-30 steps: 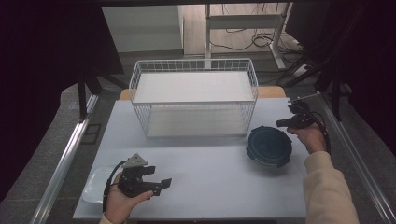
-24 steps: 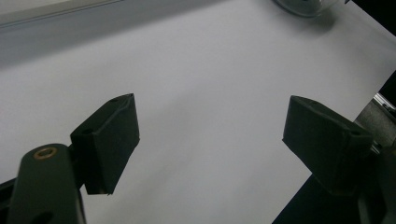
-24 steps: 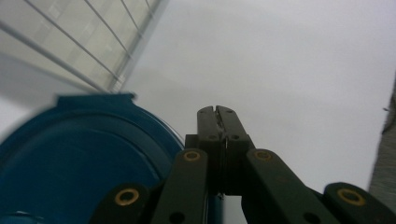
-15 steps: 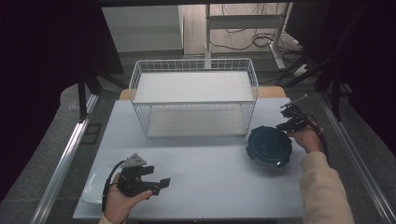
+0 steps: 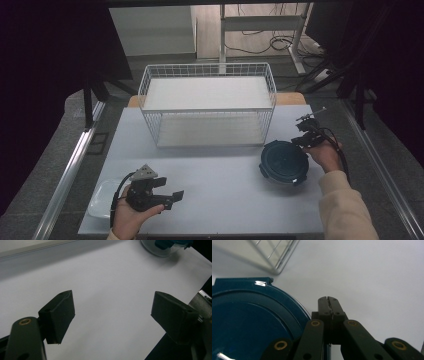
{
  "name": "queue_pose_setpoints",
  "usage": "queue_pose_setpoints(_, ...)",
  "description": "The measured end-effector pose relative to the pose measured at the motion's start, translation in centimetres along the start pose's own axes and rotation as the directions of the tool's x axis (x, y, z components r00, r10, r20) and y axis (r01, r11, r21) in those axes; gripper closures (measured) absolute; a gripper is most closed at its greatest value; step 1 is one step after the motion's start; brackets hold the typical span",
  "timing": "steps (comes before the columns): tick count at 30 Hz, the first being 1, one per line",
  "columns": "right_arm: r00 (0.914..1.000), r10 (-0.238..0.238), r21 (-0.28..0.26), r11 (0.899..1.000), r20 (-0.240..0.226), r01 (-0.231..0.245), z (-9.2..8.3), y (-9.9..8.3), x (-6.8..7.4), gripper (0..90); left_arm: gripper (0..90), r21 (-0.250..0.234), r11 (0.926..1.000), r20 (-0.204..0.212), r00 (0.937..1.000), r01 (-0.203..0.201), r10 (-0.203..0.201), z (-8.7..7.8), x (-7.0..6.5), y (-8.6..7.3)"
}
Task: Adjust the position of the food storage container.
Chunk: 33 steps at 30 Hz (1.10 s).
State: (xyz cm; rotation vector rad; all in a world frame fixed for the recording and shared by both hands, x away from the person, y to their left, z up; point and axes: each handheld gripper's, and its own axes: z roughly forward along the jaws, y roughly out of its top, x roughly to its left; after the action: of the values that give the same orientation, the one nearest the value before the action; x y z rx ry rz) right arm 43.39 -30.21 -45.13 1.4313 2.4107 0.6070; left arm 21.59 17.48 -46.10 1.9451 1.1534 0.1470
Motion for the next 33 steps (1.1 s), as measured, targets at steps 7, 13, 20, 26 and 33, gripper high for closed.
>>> queue_pose_setpoints(7,0.9995,-0.01,-0.005,1.0,-0.031,0.01,-0.8,-1.7,1.0,89.7,18.7,0.016,0.9998,0.009,0.9999,-0.01,0.01,0.5,-0.4,0.0)
queue_pose_setpoints(13,0.9999,0.009,-0.014,1.0,-0.012,-0.009,-1.5,-3.2,1.7,89.8,18.6,0.025,0.9996,0.011,0.9999,-0.011,0.011,0.8,-0.4,-0.1)
queue_pose_setpoints(20,0.9995,0.031,-0.012,0.999,-0.011,-0.031,-1.7,-5.0,4.0,89.8,18.7,0.029,0.9995,0.014,0.9998,-0.013,0.012,1.0,-0.7,-0.1)
queue_pose_setpoints(26,0.9984,0.027,-0.032,0.999,-0.049,-0.028,-1.9,-5.8,5.7,89.8,18.7,0.031,0.9995,0.009,0.9999,-0.01,0.01,1.1,-0.6,-0.2)
queue_pose_setpoints(33,0.9988,0.004,-0.015,1.0,-0.049,-0.005,-1.9,-5.6,8.0,89.8,18.7,0.035,0.9993,0.01,0.9998,-0.016,0.015,1.2,-0.8,-0.2)
